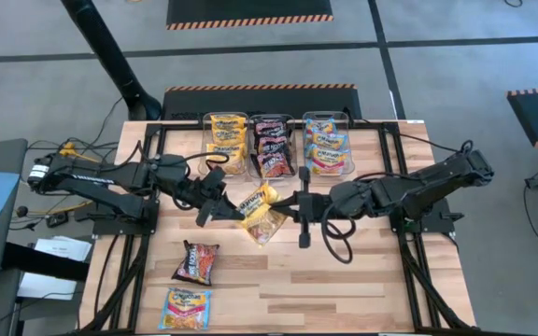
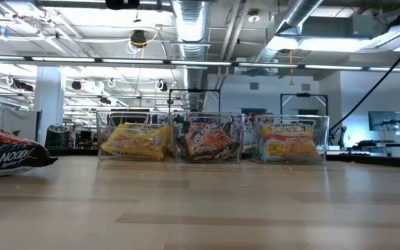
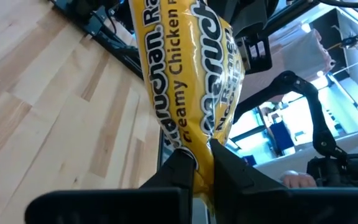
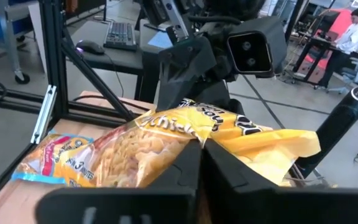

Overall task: Sort Maruchan noodles
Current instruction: Put the yellow noodle pack in the left transparent bin, then put the black noodle pack in the middle transparent bin

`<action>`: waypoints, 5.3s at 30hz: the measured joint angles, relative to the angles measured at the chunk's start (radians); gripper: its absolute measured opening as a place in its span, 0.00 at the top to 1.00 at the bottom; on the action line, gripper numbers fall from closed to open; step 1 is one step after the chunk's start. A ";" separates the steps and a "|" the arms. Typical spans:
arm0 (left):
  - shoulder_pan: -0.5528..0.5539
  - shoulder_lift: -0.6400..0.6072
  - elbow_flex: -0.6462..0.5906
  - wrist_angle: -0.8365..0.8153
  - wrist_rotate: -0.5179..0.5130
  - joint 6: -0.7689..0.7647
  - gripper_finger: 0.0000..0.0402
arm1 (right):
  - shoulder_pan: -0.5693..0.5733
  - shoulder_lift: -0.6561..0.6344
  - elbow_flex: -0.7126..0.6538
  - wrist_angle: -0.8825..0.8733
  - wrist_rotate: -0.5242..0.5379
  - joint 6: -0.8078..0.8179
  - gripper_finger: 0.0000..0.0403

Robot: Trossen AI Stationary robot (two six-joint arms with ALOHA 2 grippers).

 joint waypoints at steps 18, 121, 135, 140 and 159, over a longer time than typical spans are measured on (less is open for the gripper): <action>0.001 -0.031 0.000 -0.108 -0.098 0.140 0.98 | 0.000 -0.018 -0.001 0.001 0.058 0.110 0.52; 0.769 0.256 0.034 -0.863 -0.130 1.243 0.62 | -0.196 -0.053 0.000 0.015 0.071 0.174 0.48; 0.769 0.256 0.415 -1.133 0.069 1.101 0.62 | -0.178 -0.053 0.000 0.034 0.071 0.192 0.48; 0.755 0.232 0.464 -1.183 0.359 1.026 0.62 | -0.143 -0.053 0.000 0.039 0.070 0.209 0.48; 0.357 -0.052 0.465 -1.226 0.257 0.614 0.62 | -0.042 -0.015 0.003 0.071 0.069 0.349 0.48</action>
